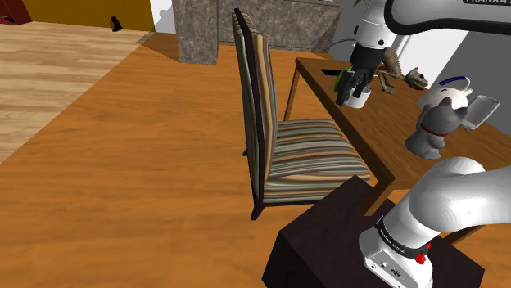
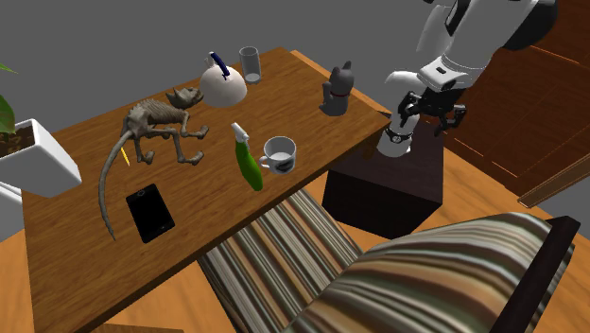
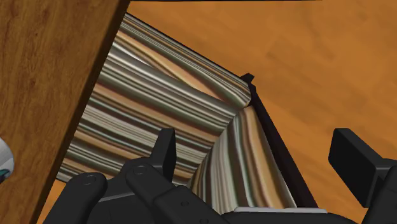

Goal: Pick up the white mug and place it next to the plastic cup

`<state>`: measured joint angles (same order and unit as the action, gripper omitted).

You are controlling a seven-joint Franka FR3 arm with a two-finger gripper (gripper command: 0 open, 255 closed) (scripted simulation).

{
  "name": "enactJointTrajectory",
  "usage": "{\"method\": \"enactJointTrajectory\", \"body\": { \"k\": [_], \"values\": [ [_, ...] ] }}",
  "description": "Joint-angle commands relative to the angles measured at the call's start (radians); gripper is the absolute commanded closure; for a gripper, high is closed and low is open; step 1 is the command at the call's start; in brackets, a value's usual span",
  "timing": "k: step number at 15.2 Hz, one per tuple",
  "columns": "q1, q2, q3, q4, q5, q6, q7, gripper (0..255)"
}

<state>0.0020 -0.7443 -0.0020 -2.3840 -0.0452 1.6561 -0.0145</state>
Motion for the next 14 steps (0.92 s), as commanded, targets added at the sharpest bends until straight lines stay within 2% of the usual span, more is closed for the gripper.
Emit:
{"method": "enactJointTrajectory", "body": {
  "k": [1, 8, 14],
  "values": [
    [0.0, 0.0, 0.0, 0.0, 0.0, 0.0, 0.0, 0],
    [-0.047, 0.144, -0.138, 0.054, -0.086, 0.073, -0.167, 0],
    [-0.075, 0.305, -0.247, 0.148, -0.127, 0.132, -0.309, 0]
  ]
}}
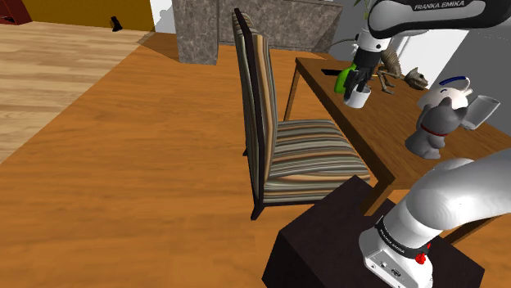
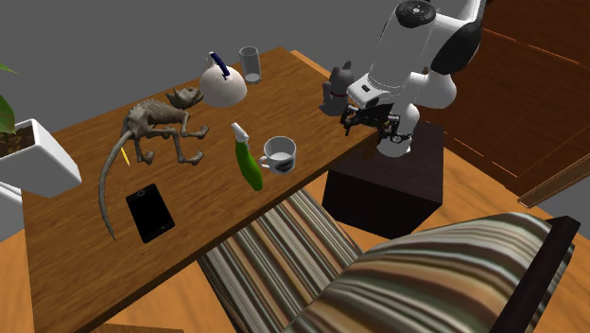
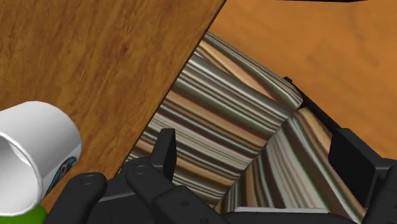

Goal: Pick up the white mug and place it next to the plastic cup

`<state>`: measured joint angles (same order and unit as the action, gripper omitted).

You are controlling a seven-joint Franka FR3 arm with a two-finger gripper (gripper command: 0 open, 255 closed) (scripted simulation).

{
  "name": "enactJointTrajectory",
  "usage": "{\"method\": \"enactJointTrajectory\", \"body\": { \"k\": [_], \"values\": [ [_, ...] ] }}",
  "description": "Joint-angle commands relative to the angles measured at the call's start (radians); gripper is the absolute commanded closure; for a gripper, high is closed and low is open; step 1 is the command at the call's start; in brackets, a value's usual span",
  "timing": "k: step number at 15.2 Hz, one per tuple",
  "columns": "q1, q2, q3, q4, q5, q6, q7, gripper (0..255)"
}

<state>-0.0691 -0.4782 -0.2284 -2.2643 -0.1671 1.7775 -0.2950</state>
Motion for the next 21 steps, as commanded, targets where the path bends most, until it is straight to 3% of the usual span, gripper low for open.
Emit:
{"method": "enactJointTrajectory", "body": {
  "k": [1, 7, 15, 21],
  "values": [
    [-0.008, 0.069, -0.038, 0.048, -0.008, 0.02, -0.052, 0],
    [-0.03, 0.266, -0.135, 0.192, 0.003, 0.063, -0.2, 0],
    [-0.083, 0.549, -0.222, 0.435, 0.085, 0.079, -0.396, 0],
    [-0.088, 0.561, -0.224, 0.368, 0.088, 0.158, -0.398, 0]
  ]
}}
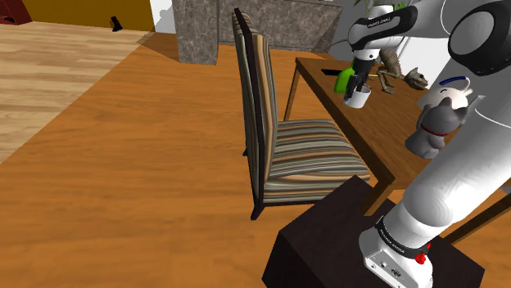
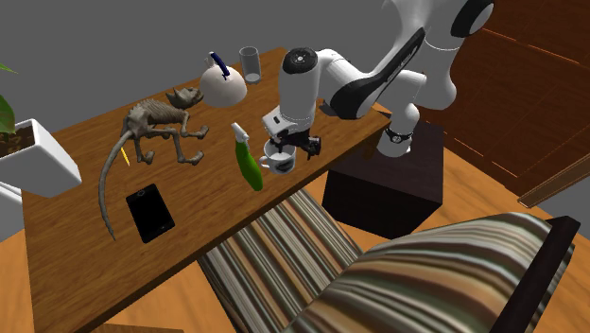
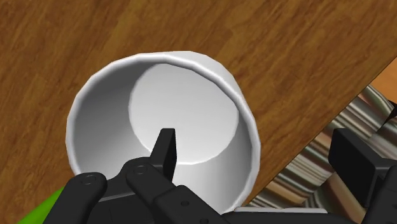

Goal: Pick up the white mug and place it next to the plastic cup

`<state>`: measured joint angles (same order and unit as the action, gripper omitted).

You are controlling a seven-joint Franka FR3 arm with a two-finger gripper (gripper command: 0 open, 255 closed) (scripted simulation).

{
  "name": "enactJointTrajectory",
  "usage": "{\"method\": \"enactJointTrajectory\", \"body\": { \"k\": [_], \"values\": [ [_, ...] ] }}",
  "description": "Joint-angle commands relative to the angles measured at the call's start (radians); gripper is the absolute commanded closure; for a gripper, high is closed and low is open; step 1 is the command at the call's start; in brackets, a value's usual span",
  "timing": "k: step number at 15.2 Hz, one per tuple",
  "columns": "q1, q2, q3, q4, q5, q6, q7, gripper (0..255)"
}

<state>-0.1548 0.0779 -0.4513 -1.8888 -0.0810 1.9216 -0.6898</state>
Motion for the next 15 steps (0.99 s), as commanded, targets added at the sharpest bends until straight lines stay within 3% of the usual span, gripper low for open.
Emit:
{"method": "enactJointTrajectory", "body": {
  "k": [1, 9, 10, 15],
  "values": [
    [-0.003, 0.008, -0.002, -0.018, 0.003, 0.027, -0.004, 0],
    [-0.004, 0.01, -0.002, -0.024, 0.004, 0.034, -0.005, 0],
    [-0.004, 0.01, -0.002, -0.024, 0.004, 0.034, -0.005, 255],
    [-0.004, 0.01, -0.002, -0.024, 0.004, 0.034, -0.005, 255]
  ]
}}
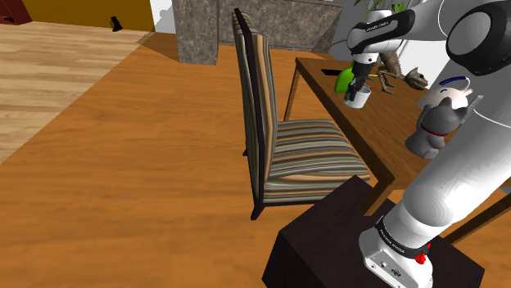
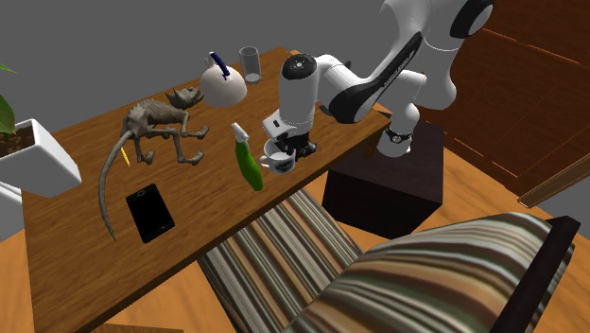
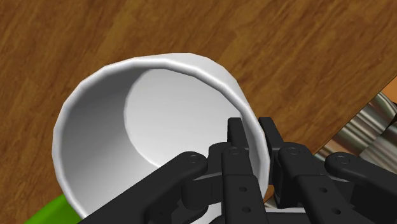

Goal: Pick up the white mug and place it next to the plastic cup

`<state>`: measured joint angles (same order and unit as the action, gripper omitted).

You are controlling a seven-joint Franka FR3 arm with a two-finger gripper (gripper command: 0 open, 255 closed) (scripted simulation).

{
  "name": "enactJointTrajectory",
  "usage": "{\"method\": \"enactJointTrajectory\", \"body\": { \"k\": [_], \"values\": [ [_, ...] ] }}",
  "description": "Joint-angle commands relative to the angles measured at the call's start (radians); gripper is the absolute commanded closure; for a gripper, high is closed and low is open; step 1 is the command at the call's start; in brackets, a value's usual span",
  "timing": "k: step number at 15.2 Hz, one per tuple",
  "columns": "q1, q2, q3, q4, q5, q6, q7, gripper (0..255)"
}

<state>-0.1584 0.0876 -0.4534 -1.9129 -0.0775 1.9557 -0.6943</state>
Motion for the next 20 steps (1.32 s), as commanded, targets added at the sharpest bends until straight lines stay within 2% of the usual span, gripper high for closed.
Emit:
{"method": "enactJointTrajectory", "body": {
  "k": [1, 4, 20],
  "values": [
    [0.0, 0.0, 0.0, 0.0, 0.0, 0.0, 0.0, 255],
    [0.0, 0.0, 0.0, 0.0, 0.0, 0.0, 0.0, 255],
    [0.004, -0.031, 0.001, 0.181, -0.009, -0.209, -0.01, 255]
  ]
}}
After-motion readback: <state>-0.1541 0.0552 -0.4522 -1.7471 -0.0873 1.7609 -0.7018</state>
